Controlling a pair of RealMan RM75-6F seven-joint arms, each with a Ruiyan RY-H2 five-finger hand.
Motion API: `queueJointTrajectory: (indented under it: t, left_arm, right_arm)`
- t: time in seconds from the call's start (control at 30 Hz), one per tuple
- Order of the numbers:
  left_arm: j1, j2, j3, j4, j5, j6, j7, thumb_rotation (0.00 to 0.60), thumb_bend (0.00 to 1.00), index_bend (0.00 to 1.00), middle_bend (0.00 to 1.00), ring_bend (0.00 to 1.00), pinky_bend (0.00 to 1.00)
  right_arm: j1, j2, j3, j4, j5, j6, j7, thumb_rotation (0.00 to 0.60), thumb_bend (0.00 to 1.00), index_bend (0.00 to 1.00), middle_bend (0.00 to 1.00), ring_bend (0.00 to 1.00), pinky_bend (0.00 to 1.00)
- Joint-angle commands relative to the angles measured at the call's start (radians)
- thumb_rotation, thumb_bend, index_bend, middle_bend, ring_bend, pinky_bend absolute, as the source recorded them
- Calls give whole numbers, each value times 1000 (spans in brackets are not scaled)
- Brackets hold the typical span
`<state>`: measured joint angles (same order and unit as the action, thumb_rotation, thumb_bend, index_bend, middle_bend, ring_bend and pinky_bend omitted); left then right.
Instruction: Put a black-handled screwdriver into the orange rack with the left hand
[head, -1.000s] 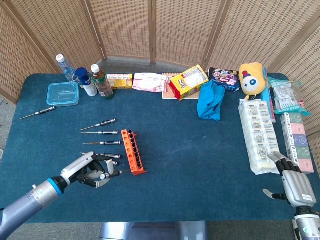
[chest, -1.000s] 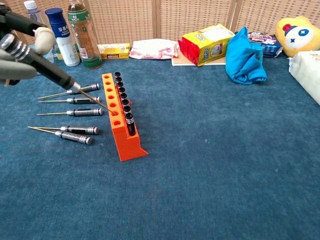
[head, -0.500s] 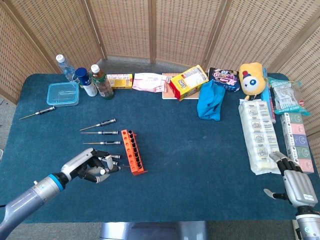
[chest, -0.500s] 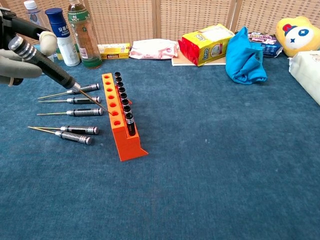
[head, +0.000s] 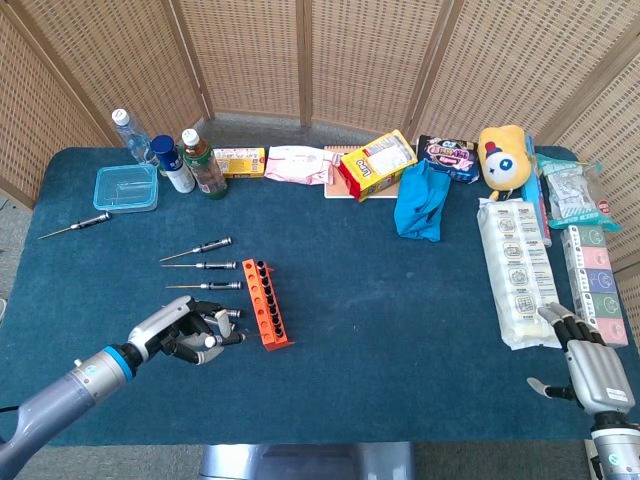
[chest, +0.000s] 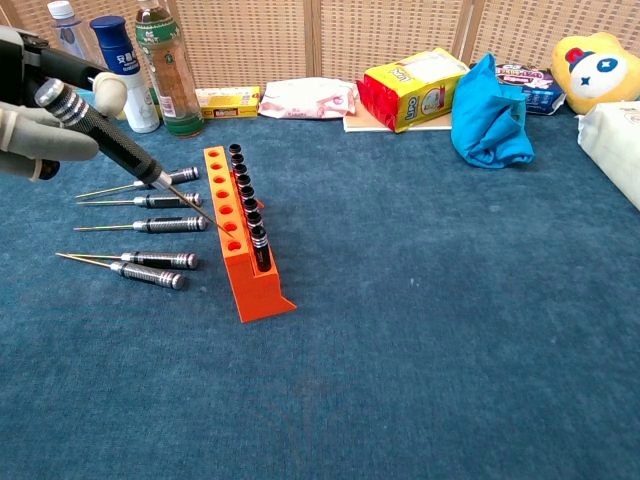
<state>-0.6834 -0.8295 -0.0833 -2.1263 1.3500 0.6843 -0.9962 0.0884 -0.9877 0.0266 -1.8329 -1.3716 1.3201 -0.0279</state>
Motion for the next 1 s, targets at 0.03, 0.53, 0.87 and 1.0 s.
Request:
queueJointTrajectory:
  t: [0.03, 0.53, 0.87, 1.0]
  left_arm:
    - [1, -9, -4, 3, -16, -5, 6, 600, 410, 647, 1000, 1000, 1000]
    - [3, -30, -25, 14, -56, -38, 35, 600, 410, 646, 1000, 1000, 1000]
    - [3, -51, -31, 28, -99, -43, 104, 600, 411, 647, 1000, 1000, 1000]
    - [1, -62, -33, 27, -136, -36, 150, 600, 410, 647, 1000, 1000, 1000]
  right_arm:
    - [-1, 1, 0, 0, 0, 2, 3, 600, 125, 128, 62, 122, 138]
    - [-2, 4, 0, 1, -1, 2, 10, 600, 125, 128, 62, 122, 138]
    - [0, 4, -1, 1, -1, -2, 11, 600, 124, 128, 62, 122, 138]
    - [0, 4, 0, 2, 1, -3, 10, 600, 125, 128, 62, 122, 138]
